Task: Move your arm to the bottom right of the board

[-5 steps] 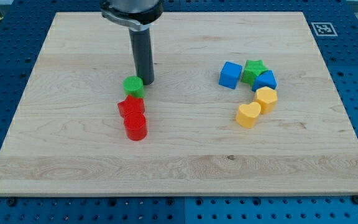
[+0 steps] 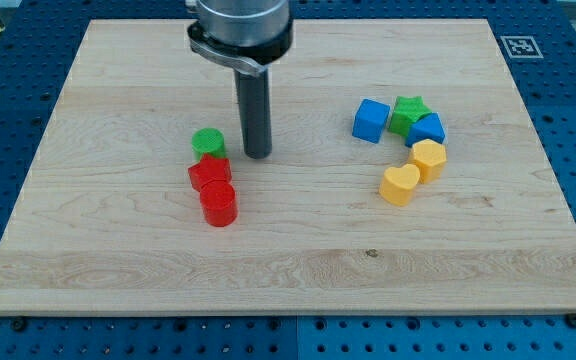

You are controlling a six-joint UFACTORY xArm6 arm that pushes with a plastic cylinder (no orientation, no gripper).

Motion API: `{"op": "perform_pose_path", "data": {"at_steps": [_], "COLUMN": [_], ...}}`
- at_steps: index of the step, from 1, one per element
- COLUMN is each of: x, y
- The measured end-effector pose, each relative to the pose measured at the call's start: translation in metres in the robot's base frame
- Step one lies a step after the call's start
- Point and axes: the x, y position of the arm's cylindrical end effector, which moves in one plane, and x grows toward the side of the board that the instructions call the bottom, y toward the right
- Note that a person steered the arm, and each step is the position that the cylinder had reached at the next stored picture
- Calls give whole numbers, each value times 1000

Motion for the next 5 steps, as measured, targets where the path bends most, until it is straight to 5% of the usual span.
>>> {"op": "perform_pose_path", "data": {"at_steps": [5], "x": [143], "y": [158]}}
